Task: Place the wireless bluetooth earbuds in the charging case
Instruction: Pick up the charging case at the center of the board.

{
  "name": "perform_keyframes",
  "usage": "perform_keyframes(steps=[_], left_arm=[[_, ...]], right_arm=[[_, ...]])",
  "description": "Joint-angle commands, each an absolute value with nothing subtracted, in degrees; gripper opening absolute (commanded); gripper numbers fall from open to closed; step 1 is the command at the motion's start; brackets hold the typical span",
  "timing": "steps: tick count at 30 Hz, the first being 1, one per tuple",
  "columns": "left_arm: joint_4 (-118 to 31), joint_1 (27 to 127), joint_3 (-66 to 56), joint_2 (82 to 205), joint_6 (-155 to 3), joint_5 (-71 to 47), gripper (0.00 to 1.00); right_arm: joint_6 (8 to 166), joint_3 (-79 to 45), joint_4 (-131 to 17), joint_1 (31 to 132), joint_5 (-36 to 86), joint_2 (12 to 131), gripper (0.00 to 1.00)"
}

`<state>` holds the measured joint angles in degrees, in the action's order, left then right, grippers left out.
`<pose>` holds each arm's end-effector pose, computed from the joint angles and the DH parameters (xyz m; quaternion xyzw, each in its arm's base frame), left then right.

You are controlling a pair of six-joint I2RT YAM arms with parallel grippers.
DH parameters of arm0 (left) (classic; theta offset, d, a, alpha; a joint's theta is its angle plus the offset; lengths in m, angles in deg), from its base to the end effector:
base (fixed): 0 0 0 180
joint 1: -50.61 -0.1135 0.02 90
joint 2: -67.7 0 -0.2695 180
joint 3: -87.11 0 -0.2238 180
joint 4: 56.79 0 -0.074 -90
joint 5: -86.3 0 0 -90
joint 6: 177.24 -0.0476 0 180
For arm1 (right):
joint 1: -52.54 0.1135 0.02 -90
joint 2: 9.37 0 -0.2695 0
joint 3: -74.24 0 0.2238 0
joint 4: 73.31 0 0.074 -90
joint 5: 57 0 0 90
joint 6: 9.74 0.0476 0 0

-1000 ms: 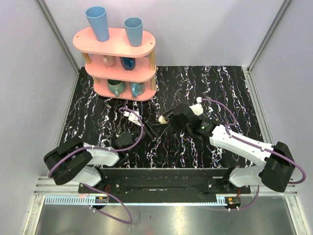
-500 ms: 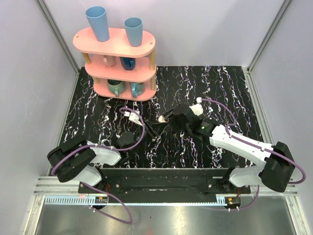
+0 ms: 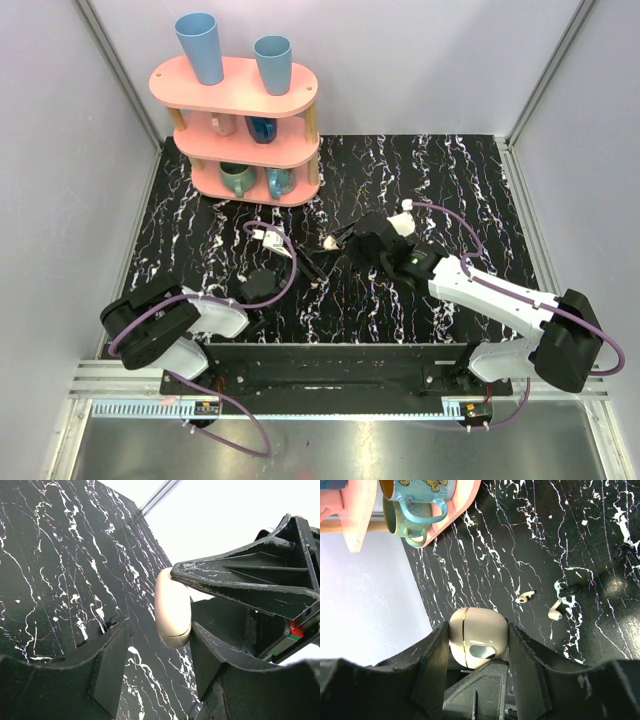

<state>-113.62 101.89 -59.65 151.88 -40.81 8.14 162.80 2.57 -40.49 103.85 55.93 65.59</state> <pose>0.1663 -0.1918 0.2202 -0.0483 0.6689 -0.5107 0.5380 0.1824 0.1981 0.2915 0.3219 0.8172 0.3391 0.3371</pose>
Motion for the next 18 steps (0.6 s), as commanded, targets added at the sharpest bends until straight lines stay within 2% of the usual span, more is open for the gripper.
perform_keyframes(steps=[1,13,17,18], left_arm=[[-128.60,101.85,-60.20,152.25,-40.66,11.94,0.56],[-131.41,101.85,-59.33,152.95,-41.10,13.18,0.56],[-131.94,101.85,-59.41,152.69,-40.92,12.65,0.60],[-132.11,101.85,-59.59,152.43,-40.92,12.39,0.65]], right_arm=[[163.58,2.52,-42.29,103.69,56.02,64.11,0.34],[163.58,2.52,-42.29,103.69,56.20,64.19,0.35],[163.58,2.52,-42.38,103.69,56.29,64.02,0.36],[163.49,2.52,-42.38,103.69,56.29,64.02,0.36]])
